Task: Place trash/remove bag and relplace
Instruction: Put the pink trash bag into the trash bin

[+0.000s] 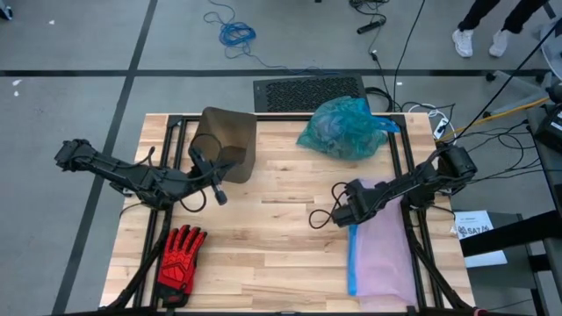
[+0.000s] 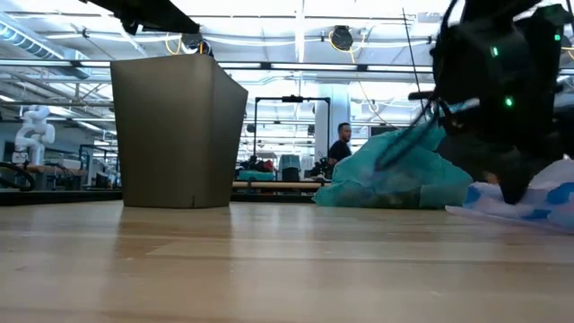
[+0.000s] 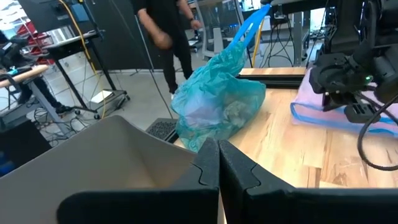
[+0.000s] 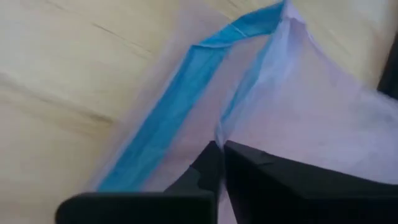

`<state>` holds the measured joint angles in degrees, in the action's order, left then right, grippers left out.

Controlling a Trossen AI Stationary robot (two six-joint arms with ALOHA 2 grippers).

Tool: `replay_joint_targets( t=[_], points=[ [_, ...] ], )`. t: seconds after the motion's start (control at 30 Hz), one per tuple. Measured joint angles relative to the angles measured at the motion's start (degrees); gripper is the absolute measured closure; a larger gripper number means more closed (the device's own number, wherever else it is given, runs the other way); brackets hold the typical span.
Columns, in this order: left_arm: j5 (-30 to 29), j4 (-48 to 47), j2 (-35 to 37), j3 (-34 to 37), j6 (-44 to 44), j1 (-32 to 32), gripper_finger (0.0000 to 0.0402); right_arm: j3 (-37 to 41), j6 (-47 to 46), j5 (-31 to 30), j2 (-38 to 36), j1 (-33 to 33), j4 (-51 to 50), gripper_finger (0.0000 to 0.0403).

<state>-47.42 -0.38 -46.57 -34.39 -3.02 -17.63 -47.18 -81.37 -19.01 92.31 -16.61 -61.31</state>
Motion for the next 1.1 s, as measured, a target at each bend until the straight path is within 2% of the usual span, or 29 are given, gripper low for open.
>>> replay_joint_targets(
  t=[0.13,0.27,0.5,0.67,0.8,0.9,1.1],
  points=[
    [0.00,-0.20,0.02,0.00,0.82,0.00,0.0400,-4.49,1.26,-2.27,-1.42,-1.46,-1.97,0.0402],
    [0.00,-0.23,0.00,0.00,0.89,0.00,0.0400,-10.35,3.78,-7.25,-3.13,-3.38,-3.32,0.0402],
    [0.02,-0.12,0.02,0.00,0.76,0.00,0.0400,-23.23,14.88,-18.09,-3.16,-3.79,-5.21,0.0403],
    [0.37,0.52,0.02,0.00,0.36,0.00,0.0400,-32.90,26.39,-25.45,-3.18,-2.01,-5.03,0.0403],
    [4.87,5.81,0.02,0.00,-3.72,0.00,0.0400,-40.21,37.07,-30.00,-3.18,-0.04,-3.70,0.0403],
    [7.33,10.68,0.04,-0.04,-8.12,-0.02,0.0400,-45.25,46.48,-31.72,-3.18,1.49,-0.24,0.0403],
    [7.48,16.15,0.07,-0.07,-14.59,-0.02,0.0400,-53.37,66.85,-31.38,-3.18,3.70,10.85,0.0403]
  ],
)
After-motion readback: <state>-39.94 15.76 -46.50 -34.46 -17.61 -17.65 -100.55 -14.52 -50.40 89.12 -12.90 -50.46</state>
